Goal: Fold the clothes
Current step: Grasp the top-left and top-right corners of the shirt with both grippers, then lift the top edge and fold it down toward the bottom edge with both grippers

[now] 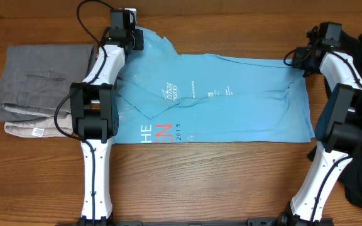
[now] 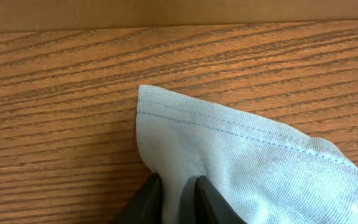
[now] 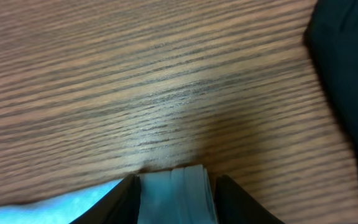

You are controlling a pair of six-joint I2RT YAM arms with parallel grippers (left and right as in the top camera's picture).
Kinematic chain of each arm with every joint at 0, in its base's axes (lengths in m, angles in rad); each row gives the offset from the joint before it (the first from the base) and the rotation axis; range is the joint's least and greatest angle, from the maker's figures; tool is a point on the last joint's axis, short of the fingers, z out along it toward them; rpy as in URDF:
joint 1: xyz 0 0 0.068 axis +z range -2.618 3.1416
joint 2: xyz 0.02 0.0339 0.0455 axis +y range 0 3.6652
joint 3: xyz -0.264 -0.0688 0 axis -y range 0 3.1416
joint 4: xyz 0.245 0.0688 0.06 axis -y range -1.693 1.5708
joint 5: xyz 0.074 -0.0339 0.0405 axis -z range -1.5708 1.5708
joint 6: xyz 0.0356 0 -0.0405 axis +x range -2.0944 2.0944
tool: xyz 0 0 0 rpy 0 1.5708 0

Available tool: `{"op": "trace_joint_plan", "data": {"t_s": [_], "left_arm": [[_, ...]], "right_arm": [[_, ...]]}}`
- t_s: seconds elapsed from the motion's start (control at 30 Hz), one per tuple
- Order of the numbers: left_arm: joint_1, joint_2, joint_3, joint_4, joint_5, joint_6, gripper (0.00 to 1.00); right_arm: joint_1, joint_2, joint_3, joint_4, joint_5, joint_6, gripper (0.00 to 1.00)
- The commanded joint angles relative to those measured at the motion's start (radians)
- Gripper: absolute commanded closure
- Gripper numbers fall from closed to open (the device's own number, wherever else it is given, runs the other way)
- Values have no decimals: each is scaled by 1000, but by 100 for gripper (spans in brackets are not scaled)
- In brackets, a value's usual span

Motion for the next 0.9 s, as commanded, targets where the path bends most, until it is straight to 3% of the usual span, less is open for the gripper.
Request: {"op": "trace_joint_plan", "data": {"t_s": [0.0,0.07,0.13,0.2,0.3,0.43,0.73,0.87], "left_arm": [[-3,41,-8,-31,-14,23,79],[-3,41,-8,-31,-14,23,82],[-3,40,-8,-31,-14,23,93],[-3,36,-8,-38,-14,23,96],[-3,24,-8,-57,-14,23,96],[-3,1,-8,-83,-14,23,96],[-1,-92,-8,-125,-17,23,96],[-1,-175,-8,-257,-14,-4,96]], "right_arm": [[1,37,0,21,10,-7,58],[1,37,0,33,10,-7,68],[1,37,2,41,9,-7,81],[1,37,4,41,10,-7,87],[1,37,4,29,10,-7,88],[1,37,4,28,10,-7,96],[1,24,33,7,-50,-6,96],[1,-28,43,-45,-97,-3,96]]}}
